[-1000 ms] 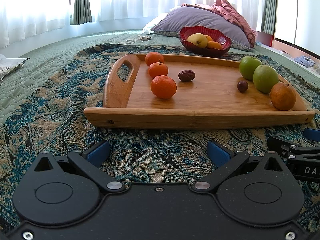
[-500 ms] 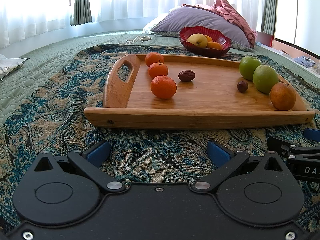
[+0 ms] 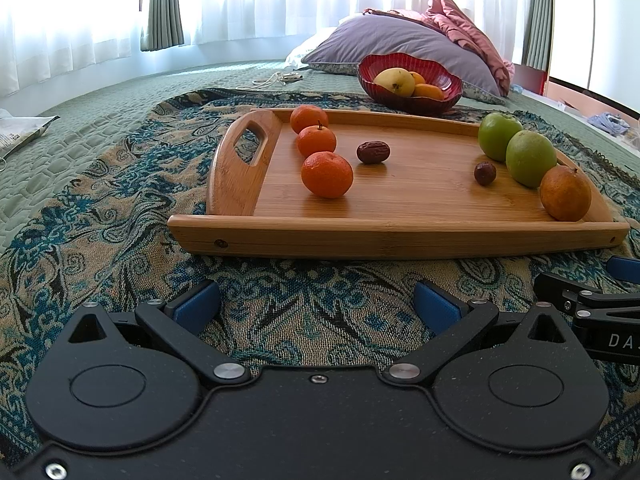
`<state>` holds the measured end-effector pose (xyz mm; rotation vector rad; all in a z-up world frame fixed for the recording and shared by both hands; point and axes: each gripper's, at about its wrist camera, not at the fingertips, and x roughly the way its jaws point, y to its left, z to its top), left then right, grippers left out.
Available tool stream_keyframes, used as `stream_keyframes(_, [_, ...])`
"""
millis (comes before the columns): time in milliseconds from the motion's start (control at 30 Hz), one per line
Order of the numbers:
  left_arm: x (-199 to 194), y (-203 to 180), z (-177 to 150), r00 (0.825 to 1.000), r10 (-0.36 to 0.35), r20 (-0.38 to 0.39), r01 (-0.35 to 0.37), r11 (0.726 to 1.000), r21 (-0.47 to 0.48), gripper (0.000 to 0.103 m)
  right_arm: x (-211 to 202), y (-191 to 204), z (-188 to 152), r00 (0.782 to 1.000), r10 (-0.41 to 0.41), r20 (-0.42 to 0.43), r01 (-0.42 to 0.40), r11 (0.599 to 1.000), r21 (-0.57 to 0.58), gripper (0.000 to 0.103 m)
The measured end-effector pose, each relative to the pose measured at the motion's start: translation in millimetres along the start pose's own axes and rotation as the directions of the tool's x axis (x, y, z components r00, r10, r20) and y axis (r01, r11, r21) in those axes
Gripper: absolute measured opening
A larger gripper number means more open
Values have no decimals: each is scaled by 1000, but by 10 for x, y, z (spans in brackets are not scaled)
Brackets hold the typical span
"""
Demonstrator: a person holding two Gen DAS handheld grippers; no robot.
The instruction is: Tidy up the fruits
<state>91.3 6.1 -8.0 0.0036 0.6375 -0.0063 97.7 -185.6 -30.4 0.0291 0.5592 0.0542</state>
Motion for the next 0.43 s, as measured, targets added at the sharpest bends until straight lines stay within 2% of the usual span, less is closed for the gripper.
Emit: stream_keyframes(433, [-2, 2, -4, 1000, 0, 2, 0, 1000, 0, 103, -1, 1, -2, 1000, 0, 0, 0, 1000, 0, 103])
